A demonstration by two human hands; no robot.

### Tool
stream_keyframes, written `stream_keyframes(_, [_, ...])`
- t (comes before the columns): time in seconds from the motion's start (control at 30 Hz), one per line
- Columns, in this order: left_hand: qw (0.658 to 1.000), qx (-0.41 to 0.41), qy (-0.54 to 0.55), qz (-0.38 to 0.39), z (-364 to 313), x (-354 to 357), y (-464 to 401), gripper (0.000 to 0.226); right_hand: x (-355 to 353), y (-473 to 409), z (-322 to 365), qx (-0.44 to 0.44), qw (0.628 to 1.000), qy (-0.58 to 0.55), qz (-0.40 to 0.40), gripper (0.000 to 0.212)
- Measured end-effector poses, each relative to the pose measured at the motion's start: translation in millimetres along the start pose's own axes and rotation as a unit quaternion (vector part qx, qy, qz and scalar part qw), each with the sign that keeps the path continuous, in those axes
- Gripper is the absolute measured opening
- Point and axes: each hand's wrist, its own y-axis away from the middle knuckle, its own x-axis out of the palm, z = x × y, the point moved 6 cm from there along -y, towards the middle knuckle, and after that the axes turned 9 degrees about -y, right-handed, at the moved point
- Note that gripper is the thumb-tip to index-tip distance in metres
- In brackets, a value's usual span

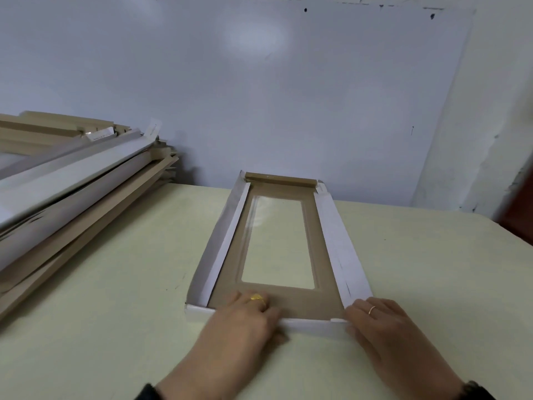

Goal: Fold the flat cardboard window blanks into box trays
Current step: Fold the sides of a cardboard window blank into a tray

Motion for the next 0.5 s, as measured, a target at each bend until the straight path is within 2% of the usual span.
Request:
stream_keyframes(0.07, [0.999,-0.036,0.007,0.008,16.7,2.0,6.7,0.01,-4.1,0.0,-6.3,0.037,0.999,0.015,0.003,0.03])
stream_keyframes(0.1, [0.998,-0.053,0.03,0.02,19.8,2.5,9.6,0.017,-3.4,-0.1,-6.6,0.048,0.999,0.01,0.005,0.025])
stream_keyframes(0.17, [0.995,-0.066,0.062,0.045,23.8,7.6,9.5,0.03,-0.2,-1.8,-1.8,0.052,0.999,-0.007,0.005,0.023])
stream_keyframes(0.23, [0.994,-0.049,0.085,0.049,25.4,8.8,8.4,0.021,5.7,-1.4,0.7,0.057,0.998,-0.014,0.002,0.026])
stream_keyframes(0.27, [0.995,-0.027,0.079,0.055,27.6,7.9,8.2,0.021,7.4,-1.2,0.2,0.059,0.998,-0.012,-0.002,0.028])
stream_keyframes(0.37, [1.0,-0.007,0.005,0.023,49.5,1.5,12.6,0.042,6.6,-0.8,-1.2,0.069,0.997,-0.018,0.003,0.025])
stream_keyframes(0.43, [1.0,0.002,-0.012,0.01,61.1,0.9,18.7,0.045,2.1,-2.6,0.5,0.074,0.996,-0.043,-0.006,0.013])
stream_keyframes(0.5, [0.999,0.005,-0.027,0.024,66.3,0.0,22.7,0.046,1.1,-3.0,1.0,0.094,0.993,-0.074,-0.003,0.017])
